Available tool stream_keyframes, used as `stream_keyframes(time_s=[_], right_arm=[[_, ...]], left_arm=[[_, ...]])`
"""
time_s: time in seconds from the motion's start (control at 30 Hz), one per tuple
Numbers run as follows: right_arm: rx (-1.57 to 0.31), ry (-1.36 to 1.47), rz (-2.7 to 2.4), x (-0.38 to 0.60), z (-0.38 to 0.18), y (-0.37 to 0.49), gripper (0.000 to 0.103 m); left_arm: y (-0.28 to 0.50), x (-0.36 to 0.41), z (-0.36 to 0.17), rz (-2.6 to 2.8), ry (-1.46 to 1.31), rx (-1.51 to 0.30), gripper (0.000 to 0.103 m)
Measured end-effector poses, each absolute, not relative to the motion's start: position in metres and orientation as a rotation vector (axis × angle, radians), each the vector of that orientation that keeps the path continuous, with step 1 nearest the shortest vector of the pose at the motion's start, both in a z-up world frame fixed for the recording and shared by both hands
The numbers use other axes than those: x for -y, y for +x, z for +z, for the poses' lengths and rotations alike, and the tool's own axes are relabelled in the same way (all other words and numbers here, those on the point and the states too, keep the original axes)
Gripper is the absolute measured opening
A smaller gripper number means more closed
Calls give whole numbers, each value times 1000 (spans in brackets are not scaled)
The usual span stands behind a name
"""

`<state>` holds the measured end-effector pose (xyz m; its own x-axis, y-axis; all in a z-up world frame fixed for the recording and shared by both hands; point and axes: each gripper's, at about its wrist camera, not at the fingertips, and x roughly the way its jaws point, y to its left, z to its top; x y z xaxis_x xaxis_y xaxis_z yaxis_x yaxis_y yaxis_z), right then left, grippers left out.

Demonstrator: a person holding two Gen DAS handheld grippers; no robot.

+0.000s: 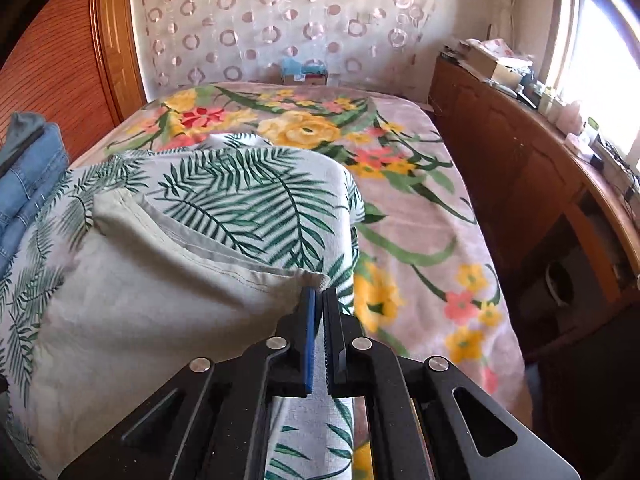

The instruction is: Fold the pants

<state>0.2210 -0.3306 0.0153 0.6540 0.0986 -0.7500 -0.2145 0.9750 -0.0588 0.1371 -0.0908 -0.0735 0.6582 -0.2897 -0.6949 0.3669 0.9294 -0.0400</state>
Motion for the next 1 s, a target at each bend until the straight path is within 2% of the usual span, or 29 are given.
stream_keyframes(time_s=[0.1,0.2,0.53,1.0], right_arm=[[-871,-161,171,326,10,224,17],[-839,-149,168,326,20,223,24],[-789,-178,325,291,29,222,25],[-885,-272,425,236,0,256,25]], left_arm=[[137,93,-74,-375,108,-770,80],[136,94,-75,-377,108,-773,80],[147,98,-87,-369,106,-795,80],[152,87,-94,-358,69,-813,80]])
